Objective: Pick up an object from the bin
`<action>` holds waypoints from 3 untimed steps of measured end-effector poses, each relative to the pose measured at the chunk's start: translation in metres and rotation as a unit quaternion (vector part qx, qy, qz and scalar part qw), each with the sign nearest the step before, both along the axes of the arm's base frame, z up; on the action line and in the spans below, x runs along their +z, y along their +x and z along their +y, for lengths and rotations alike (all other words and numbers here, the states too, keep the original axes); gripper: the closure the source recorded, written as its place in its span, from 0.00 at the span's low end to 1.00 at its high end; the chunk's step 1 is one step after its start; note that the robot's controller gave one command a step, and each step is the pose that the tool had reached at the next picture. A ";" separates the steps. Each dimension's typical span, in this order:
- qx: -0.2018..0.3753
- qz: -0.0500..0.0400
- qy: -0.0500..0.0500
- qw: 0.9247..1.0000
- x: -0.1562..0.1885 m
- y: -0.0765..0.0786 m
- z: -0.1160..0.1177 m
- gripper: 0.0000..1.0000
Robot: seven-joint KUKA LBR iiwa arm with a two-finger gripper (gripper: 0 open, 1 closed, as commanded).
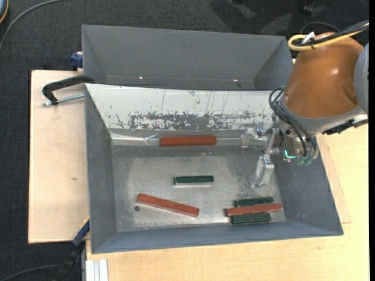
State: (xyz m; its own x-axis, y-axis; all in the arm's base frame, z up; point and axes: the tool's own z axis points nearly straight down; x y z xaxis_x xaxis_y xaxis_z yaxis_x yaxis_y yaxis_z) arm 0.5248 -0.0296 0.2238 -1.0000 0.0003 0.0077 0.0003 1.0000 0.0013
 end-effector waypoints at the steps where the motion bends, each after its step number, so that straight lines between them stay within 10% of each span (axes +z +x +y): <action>1: 0.156 -0.001 0.001 0.988 -0.125 -0.015 0.027 0.00; 2: 0.103 -0.008 0.002 0.995 -0.154 0.033 0.090 0.00; 3: 0.117 -0.011 -0.002 0.993 -0.059 0.031 0.033 0.00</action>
Offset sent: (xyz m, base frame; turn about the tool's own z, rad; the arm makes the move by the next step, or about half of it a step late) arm -0.0138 0.0259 -0.1226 -0.3134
